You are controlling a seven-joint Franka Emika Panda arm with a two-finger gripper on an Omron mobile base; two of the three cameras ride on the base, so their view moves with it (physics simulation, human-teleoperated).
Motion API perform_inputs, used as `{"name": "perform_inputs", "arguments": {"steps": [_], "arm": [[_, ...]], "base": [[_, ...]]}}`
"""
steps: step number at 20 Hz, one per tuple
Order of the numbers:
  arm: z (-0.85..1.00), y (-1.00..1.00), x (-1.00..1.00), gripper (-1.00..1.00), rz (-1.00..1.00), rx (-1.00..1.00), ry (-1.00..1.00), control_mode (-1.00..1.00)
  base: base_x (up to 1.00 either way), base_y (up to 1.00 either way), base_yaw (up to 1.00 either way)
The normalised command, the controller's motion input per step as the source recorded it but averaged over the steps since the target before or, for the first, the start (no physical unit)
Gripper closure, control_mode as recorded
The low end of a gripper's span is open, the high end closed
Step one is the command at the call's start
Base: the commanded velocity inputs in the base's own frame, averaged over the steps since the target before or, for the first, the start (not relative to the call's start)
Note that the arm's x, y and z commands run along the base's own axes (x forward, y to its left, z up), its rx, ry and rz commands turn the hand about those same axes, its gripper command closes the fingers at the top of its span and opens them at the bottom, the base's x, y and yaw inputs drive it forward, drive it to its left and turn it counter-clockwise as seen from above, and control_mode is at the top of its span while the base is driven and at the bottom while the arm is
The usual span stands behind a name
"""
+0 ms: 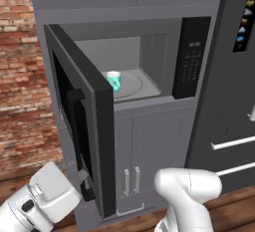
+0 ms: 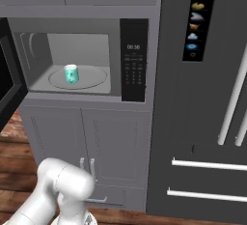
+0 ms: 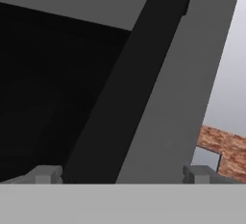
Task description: Pick the mug from the counter and place it inside the microwave. Then close the microwave.
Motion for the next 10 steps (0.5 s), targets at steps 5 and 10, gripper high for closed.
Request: {"name": "perform_inputs", "arguments": {"steps": [5,10], "arm": [[0.00,-0.17,0.08,-1.00,0.00,0.00,0.00,-1.00],[0.02,-0.23,0.07,-1.00,0.00,0.00,0.00,-1.00]], "base": [[0.00,0.00,0.00],[0.00,0.00,0.00]]}}
